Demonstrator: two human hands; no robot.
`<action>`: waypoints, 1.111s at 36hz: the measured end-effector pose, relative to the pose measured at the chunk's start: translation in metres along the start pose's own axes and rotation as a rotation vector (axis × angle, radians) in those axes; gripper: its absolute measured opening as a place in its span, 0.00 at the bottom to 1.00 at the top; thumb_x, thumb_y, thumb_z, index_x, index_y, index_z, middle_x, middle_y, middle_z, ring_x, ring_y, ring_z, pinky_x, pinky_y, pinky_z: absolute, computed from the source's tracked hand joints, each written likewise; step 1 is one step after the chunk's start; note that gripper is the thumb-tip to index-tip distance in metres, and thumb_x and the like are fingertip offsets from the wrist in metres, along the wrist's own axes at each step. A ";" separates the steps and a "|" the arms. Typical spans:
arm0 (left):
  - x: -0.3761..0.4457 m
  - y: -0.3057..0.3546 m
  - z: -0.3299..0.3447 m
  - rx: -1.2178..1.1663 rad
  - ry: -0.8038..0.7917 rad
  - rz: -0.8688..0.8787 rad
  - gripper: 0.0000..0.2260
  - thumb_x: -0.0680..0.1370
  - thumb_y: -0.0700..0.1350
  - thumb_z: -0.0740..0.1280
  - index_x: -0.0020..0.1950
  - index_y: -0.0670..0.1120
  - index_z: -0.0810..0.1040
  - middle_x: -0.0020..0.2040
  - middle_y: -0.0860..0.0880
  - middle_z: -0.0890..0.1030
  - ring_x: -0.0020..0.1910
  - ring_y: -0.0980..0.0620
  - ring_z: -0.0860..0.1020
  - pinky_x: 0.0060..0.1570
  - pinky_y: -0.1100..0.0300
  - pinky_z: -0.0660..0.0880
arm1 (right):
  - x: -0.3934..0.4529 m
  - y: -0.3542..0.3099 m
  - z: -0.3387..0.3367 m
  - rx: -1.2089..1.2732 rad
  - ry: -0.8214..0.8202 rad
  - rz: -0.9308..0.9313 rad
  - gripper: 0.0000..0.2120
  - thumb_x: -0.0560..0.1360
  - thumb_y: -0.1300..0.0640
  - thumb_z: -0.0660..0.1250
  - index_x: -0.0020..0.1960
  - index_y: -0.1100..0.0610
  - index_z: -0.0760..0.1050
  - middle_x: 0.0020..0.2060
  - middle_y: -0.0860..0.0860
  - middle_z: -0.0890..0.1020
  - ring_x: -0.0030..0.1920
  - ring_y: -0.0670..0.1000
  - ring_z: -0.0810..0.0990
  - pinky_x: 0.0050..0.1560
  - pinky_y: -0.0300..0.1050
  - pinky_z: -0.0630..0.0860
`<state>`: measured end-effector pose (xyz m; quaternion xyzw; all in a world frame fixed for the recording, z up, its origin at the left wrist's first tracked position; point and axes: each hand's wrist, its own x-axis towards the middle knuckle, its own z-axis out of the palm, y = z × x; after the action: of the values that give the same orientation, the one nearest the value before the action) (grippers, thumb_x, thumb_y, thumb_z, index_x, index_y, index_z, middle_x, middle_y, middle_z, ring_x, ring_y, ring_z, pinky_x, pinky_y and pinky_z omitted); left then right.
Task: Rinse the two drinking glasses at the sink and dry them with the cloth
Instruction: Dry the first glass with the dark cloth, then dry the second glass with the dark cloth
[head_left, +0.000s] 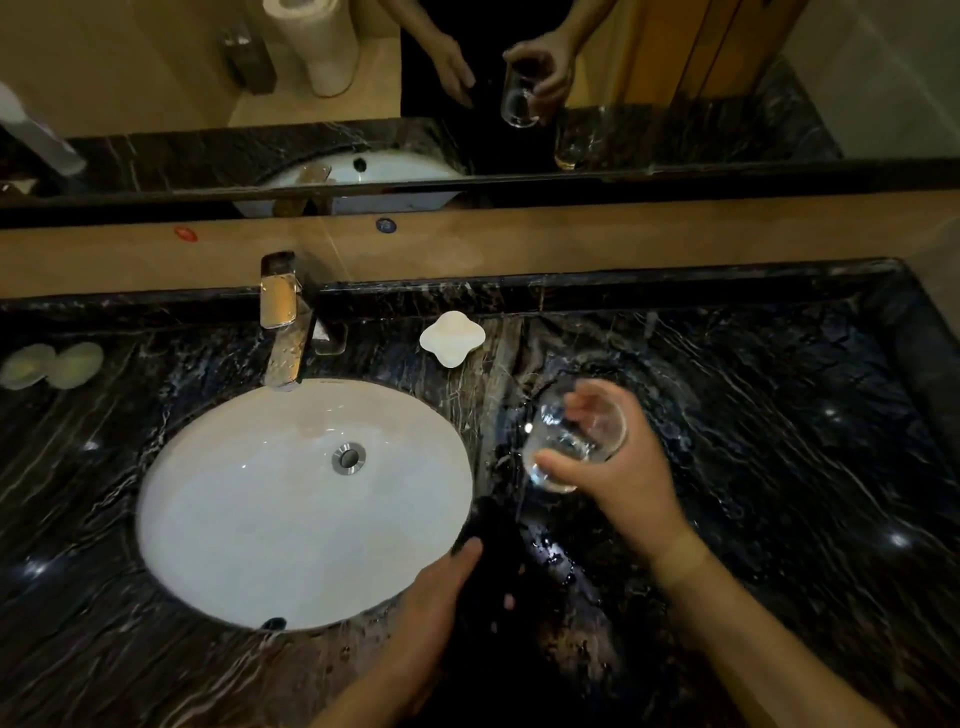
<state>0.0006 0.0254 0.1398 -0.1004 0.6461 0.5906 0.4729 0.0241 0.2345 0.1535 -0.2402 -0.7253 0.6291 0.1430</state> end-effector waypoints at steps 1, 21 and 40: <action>0.001 -0.003 -0.003 0.197 0.040 0.088 0.18 0.77 0.59 0.63 0.51 0.49 0.86 0.46 0.47 0.87 0.43 0.49 0.84 0.44 0.58 0.75 | 0.006 0.002 -0.007 -0.018 0.034 -0.003 0.33 0.63 0.63 0.82 0.63 0.50 0.72 0.57 0.45 0.81 0.56 0.36 0.79 0.61 0.28 0.72; 0.050 -0.073 -0.030 1.898 -0.345 0.605 0.41 0.66 0.77 0.56 0.75 0.61 0.65 0.71 0.49 0.74 0.61 0.46 0.81 0.43 0.49 0.83 | 0.048 0.089 -0.088 -0.223 0.223 0.205 0.40 0.63 0.61 0.83 0.70 0.55 0.68 0.64 0.47 0.76 0.67 0.49 0.75 0.74 0.49 0.69; 0.059 -0.072 -0.025 1.941 -0.401 0.736 0.36 0.59 0.62 0.73 0.67 0.58 0.72 0.65 0.48 0.74 0.56 0.49 0.79 0.42 0.54 0.82 | 0.039 0.105 -0.086 -0.124 0.236 0.264 0.42 0.63 0.63 0.83 0.71 0.55 0.67 0.69 0.53 0.76 0.70 0.52 0.73 0.72 0.43 0.67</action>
<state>0.0066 0.0087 0.0451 0.6224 0.7419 -0.0666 0.2402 0.0527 0.3380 0.0610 -0.4138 -0.7030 0.5639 0.1284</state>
